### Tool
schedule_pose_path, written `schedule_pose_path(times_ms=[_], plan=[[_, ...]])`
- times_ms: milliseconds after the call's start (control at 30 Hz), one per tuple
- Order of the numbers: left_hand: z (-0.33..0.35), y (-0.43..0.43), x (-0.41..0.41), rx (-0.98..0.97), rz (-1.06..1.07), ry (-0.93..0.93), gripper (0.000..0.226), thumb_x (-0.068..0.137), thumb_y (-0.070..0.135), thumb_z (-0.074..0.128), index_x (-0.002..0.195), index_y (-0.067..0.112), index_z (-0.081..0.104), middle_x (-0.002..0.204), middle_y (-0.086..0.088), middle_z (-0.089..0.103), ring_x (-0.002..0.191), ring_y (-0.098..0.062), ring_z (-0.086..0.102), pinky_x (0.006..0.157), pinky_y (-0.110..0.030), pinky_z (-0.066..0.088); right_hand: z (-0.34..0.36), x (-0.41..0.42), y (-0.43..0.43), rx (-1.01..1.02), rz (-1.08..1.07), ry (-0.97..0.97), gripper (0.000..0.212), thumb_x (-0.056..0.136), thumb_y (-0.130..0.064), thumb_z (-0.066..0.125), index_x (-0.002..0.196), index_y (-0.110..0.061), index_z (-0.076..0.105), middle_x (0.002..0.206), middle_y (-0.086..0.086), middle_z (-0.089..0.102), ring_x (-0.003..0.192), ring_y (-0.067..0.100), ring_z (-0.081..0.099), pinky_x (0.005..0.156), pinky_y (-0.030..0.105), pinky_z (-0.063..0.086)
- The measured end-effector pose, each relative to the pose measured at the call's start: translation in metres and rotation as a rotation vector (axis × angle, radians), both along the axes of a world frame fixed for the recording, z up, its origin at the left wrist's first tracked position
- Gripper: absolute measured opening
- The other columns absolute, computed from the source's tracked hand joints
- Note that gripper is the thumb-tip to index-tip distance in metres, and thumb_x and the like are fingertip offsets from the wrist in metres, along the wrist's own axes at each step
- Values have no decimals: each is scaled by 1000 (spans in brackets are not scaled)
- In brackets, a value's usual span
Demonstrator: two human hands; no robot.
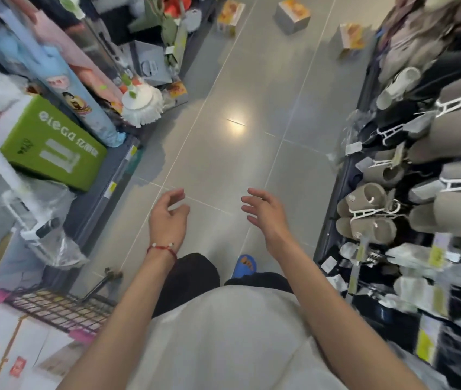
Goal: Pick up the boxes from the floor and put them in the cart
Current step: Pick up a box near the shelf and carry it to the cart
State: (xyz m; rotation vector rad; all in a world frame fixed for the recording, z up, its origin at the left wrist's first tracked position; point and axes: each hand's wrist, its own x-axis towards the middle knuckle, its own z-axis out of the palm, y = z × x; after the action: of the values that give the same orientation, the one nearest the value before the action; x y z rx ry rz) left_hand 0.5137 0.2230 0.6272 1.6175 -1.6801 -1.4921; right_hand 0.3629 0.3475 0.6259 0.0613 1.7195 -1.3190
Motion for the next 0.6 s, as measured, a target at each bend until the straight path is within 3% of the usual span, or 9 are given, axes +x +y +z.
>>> schedule_pose_path(times_ms=[267, 600], plan=[[-13, -47, -112, 11, -121, -10, 33, 92, 1, 61, 118, 20, 65, 115, 3, 67, 115, -24, 64, 100, -46, 52, -9, -99, -23, 12, -122, -16, 19, 101, -16, 58, 116, -25, 65, 123, 5, 71, 99, 9, 69, 87, 27, 52], [-33, -159, -287, 114, -263, -10, 33, 91, 4, 60, 117, 24, 65, 116, 6, 68, 110, -20, 64, 100, -46, 52, -8, -259, -123, 66, -253, 12, 17, 100, -16, 58, 112, -27, 65, 121, 7, 72, 96, 11, 69, 82, 24, 52]])
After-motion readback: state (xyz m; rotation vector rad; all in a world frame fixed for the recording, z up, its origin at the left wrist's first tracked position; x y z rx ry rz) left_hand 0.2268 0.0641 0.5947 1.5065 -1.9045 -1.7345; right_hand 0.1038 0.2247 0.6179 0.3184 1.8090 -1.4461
